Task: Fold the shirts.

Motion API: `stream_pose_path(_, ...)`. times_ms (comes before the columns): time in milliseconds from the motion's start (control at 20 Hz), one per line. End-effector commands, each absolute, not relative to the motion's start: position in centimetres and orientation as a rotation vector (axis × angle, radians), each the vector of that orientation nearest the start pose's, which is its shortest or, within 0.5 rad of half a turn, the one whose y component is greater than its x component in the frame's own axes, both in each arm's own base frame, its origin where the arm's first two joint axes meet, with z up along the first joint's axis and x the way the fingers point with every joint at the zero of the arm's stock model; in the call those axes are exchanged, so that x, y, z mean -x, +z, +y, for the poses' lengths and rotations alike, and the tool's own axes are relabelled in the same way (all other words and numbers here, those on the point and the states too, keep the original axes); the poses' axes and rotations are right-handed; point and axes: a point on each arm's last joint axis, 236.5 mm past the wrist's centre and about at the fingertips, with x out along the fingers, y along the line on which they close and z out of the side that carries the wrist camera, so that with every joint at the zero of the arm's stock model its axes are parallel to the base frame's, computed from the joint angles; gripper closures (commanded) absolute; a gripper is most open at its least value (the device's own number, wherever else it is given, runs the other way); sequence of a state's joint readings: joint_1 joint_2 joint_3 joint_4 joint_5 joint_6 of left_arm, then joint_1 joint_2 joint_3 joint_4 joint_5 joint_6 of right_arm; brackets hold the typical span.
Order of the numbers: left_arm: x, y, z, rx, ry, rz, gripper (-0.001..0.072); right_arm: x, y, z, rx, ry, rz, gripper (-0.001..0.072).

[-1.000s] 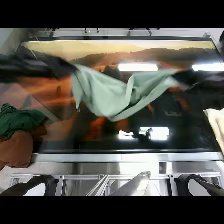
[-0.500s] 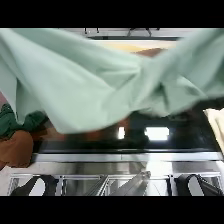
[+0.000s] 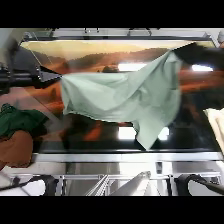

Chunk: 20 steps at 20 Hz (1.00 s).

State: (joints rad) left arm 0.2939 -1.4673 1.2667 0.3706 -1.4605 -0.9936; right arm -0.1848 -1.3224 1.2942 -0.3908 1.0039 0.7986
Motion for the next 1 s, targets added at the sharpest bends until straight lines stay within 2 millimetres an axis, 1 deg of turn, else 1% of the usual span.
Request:
stream_pose_path(0, -44.2, 3.8, -8.4, 0.965, -0.917, 1.202, 0.0036, -53.3, 9.6, 8.8, -0.468, 0.586, 0.671, 0.0170)
stream_pose_path(50, -44.5, 3.4, -7.2, 0.996, -0.940, 1.248, 0.0037, -53.1, 10.1, 7.7, -0.510, 0.588, 0.688, 0.0170)
stream_pose_path(100, -44.4, 3.0, -5.8, 1.018, -0.938, 1.300, 0.0054, -52.2, 10.5, 6.4, -0.544, 0.599, 0.712, 0.0171)
stream_pose_path(150, -44.2, 2.3, -4.1, 1.021, -0.896, 1.350, 0.0152, -50.6, 10.3, 5.3, -0.571, 0.619, 0.768, 0.0220)
stream_pose_path(200, -43.8, 1.4, -2.6, 0.994, -0.838, 1.396, 0.0167, -48.3, 9.1, 4.0, -0.597, 0.634, 0.866, 0.0351)
stream_pose_path(250, -42.9, 0.1, -1.0, 0.937, -0.767, 1.449, 0.0168, -45.9, 7.2, 2.9, -0.622, 0.623, 0.980, 0.0365)
stream_pose_path(350, -40.4, -2.8, 1.7, 0.812, -0.598, 1.565, 0.0167, -41.1, 2.5, 1.0, -0.695, 0.558, 1.187, 0.0365)
stream_pose_path(400, -38.8, -4.4, 2.9, 0.750, -0.517, 1.626, 0.0164, -39.2, 0.1, 0.1, -0.731, 0.509, 1.253, 0.0365)
stream_pose_path(450, -37.5, -5.7, 3.6, 0.701, -0.453, 1.669, 0.0163, -37.8, -1.8, -0.5, -0.761, 0.467, 1.291, 0.0364)
stream_pose_path(500, -36.8, -6.8, 4.1, 0.673, -0.399, 1.679, 0.0164, -36.7, -3.8, -0.9, -0.790, 0.421, 1.318, 0.0363)
stream_pose_path(550, -36.2, -7.7, 3.7, 0.677, -0.380, 1.680, 0.0164, -35.9, -5.6, -1.1, -0.801, 0.377, 1.339, 0.0322)
stream_pose_path(600, -35.7, -8.5, 3.3, 0.686, -0.370, 1.688, 0.0164, -35.3, -7.3, -1.3, -0.805, 0.332, 1.350, 0.0298)
stream_pose_path(700, -34.7, -10.3, 2.3, 0.703, -0.359, 1.716, 0.0164, -35.1, -9.8, -1.1, -0.818, 0.273, 1.356, 0.0297)
stream_pose_path(800, -33.9, -11.8, 0.6, 0.705, -0.385, 1.760, 0.0164, -34.5, -11.4, 0.2, -0.836, 0.285, 1.410, 0.0297)
stream_pose_path(900, -33.8, -13.2, -1.2, 0.679, -0.414, 1.794, 0.0177, -34.4, -12.9, 2.1, -0.845, 0.306, 1.456, 0.0298)
stream_pose_path(950, -34.2, -13.5, -2.1, 0.642, -0.444, 1.796, 0.0323, -34.5, -13.6, 3.2, -0.851, 0.319, 1.472, 0.0298)
